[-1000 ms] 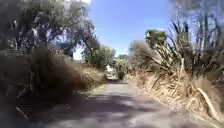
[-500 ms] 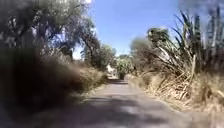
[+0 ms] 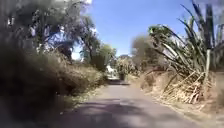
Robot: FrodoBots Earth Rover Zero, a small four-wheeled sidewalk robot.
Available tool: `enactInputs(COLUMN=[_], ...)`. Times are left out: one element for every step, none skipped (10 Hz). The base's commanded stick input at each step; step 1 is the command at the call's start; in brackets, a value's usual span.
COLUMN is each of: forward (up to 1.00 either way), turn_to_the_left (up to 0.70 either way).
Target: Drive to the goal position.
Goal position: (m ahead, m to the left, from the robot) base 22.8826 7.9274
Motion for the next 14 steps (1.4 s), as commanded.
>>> enactInputs(forward=[0.85,0.85,0.85,0.85,0.85,0.85,0.85,0.85,0.85,0.85,0.85,0.85,0.85,0.85], turn_to_the_left=[0.0,0.0,0.0,0.0,0.0,0.0,0.0,0.0,0.0,0.0,0.0,0.0,0.0,0.0])
